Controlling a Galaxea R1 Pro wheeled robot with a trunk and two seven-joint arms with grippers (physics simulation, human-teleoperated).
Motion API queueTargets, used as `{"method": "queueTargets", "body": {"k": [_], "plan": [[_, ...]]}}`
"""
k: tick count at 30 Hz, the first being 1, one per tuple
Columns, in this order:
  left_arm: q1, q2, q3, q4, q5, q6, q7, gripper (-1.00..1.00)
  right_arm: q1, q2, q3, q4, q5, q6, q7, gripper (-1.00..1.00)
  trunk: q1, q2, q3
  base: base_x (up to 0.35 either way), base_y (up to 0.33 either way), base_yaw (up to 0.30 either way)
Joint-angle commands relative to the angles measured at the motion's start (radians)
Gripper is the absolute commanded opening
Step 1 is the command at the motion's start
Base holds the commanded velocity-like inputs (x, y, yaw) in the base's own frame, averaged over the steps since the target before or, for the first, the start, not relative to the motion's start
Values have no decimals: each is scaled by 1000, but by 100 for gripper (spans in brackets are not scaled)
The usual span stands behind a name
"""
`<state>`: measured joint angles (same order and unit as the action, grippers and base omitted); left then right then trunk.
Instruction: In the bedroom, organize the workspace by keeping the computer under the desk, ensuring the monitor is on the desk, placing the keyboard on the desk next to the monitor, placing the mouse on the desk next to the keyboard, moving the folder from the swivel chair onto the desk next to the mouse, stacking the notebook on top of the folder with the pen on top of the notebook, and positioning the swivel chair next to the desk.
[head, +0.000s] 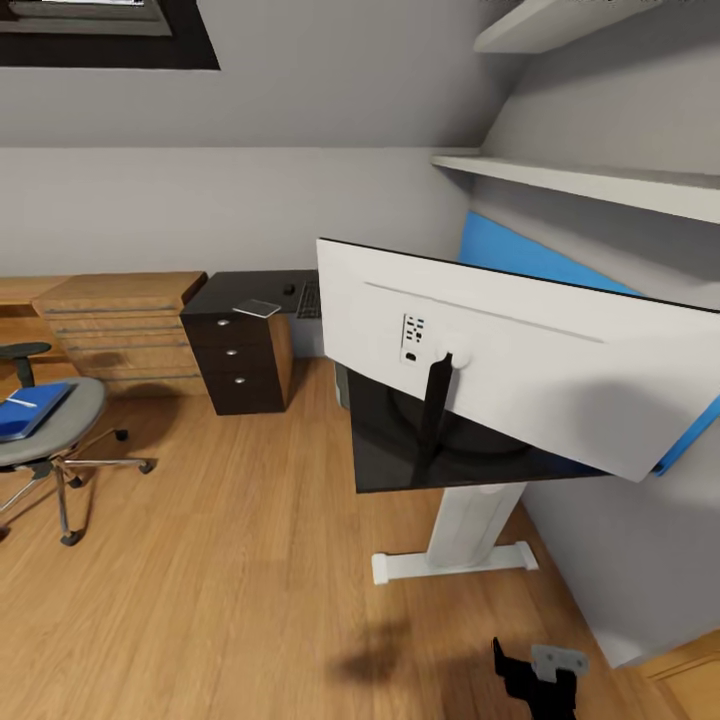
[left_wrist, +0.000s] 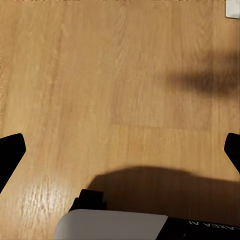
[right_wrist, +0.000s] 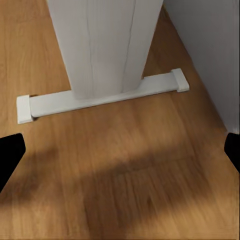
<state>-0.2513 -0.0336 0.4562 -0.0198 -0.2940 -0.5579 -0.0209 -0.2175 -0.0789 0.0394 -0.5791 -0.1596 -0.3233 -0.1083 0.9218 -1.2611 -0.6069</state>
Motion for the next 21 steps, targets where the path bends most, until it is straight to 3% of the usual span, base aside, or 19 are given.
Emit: {"method": "queueTargets", "body": {"k": [1, 2, 7, 21], "plan": [[0, 0, 9, 0, -7, -2, -2, 100, 0, -8, -2, -32, -15, 31, -2, 100, -4, 7, 2, 0, 0, 0], [0, 0, 9, 0, -7, -2, -2, 100, 0, -19, -19, -99, -26, 87, -3, 100, -8, 14, 6, 0, 0, 0], [0, 0, 9, 0, -7, -2, -2, 100, 0, -32, -57, -255, -42, 187, -4, 100, -27, 49, 21, 0, 0, 0], [0, 0, 10, 0, -7, -2, -2, 100, 0, -39, -138, -551, -47, 462, -7, 100, -81, 147, 65, 0, 0, 0]]}}
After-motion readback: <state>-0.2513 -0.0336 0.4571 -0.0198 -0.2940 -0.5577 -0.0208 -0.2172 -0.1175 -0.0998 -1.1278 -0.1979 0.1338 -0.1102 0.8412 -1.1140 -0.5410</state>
